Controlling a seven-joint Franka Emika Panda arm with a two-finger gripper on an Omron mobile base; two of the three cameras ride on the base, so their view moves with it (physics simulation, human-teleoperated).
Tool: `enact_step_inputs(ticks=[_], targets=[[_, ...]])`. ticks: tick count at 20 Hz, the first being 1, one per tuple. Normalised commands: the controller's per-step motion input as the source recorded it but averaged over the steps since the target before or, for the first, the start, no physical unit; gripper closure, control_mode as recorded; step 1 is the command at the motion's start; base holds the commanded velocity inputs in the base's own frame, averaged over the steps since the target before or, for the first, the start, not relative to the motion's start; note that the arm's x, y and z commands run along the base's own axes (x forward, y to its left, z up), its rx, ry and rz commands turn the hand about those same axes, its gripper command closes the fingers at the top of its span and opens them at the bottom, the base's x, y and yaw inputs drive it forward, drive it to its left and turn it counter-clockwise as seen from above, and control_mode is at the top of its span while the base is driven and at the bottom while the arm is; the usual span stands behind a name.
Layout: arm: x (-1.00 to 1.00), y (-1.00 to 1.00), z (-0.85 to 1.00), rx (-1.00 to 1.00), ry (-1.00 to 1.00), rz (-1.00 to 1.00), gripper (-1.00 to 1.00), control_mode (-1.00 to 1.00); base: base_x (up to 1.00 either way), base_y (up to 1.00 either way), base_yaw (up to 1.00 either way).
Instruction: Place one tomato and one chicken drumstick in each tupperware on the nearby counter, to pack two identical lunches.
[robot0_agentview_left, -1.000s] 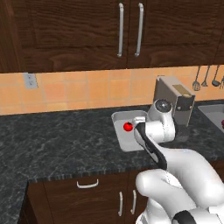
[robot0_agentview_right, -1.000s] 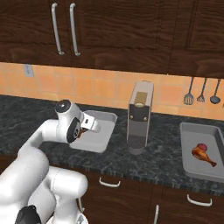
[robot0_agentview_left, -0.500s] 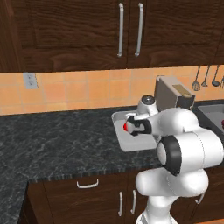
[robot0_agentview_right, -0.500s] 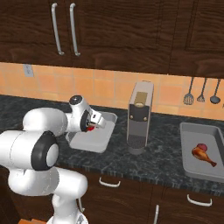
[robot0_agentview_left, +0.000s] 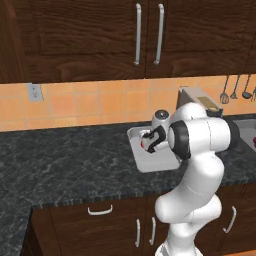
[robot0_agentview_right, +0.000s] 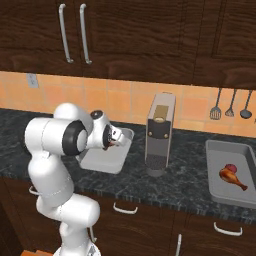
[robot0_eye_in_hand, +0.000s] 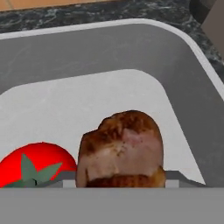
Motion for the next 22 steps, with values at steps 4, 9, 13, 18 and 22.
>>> enact_step_inputs(ticks=[4, 9, 13, 18, 22], targets=[[-0.04, -0.08, -0.01, 0.0, 0.0, 0.0, -1.0, -1.0, 0.0, 0.0, 0.0], [-0.48, 0.0, 0.21, 0.0, -0.03, 0.0, -1.0, -1.0, 0.0, 0.0, 0.0], [-0.61, 0.0, 0.34, 0.0, -0.09, 0.0, -1.0, -1.0, 0.0, 0.0, 0.0], [-0.67, 0.16, 0.49, -0.02, -0.16, 0.0, -1.0, -1.0, 0.0, 0.0, 0.0], [-0.65, 0.44, 0.75, -0.06, -0.31, 0.0, -1.0, -1.0, 0.0, 0.0, 0.0]])
